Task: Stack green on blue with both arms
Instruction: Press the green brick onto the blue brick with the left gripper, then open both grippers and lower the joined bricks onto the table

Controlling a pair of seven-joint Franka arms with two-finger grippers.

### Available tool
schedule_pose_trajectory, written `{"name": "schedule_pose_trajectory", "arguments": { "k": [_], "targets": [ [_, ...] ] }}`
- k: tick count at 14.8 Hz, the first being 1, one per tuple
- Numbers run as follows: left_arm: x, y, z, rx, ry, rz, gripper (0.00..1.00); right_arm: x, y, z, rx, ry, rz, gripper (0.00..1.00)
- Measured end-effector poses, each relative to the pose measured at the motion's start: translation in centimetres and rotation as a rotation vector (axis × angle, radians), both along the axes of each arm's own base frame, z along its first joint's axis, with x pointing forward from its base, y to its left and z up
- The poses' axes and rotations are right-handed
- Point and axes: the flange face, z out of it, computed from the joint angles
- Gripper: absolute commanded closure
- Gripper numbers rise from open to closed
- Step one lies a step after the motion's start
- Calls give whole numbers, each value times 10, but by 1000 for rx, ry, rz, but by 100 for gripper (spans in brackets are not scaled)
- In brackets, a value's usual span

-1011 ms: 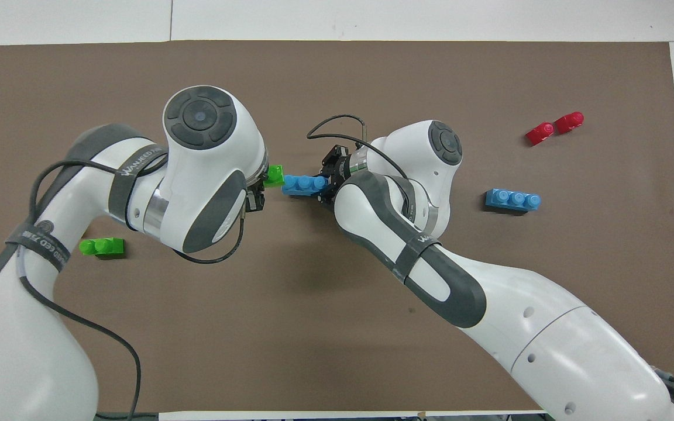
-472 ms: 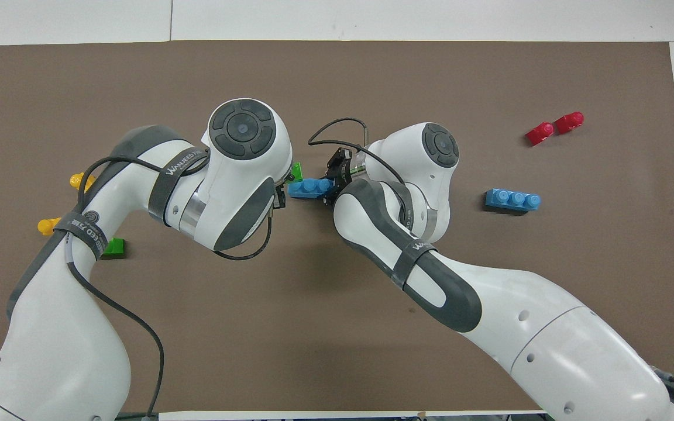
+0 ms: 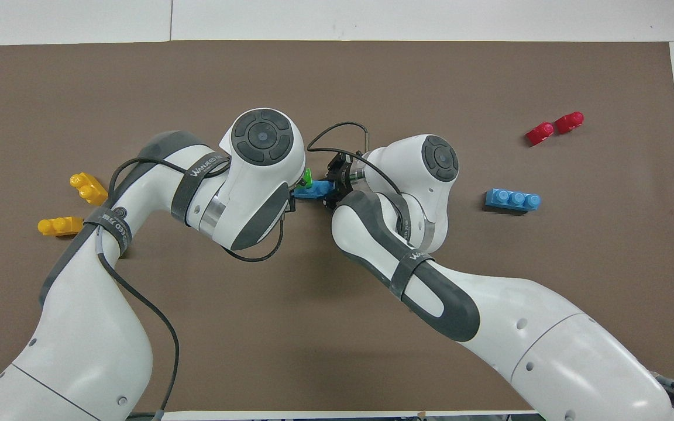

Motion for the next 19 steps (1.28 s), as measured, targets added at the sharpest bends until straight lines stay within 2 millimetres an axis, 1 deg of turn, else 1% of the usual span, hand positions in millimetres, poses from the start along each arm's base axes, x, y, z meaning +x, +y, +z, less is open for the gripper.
{"name": "schedule_pose_trajectory", "arguments": {
  "k": [3,7,18,19],
  "targets": [
    [1,-1,0,0,-2,-52,100,0,0,0,0,-1,-1,100],
    [1,-1,-1,-5,-10,-74,100,0,0,0,0,-1,-2,100],
    [-6,-7,-3,-34,-19,-84,100,0,0,-1,-1,-1,-2,100],
    [-9,-7,-8,-26,-2,-85,100,-1,0,-1,-1,-1,-2,100]
  ]
}}
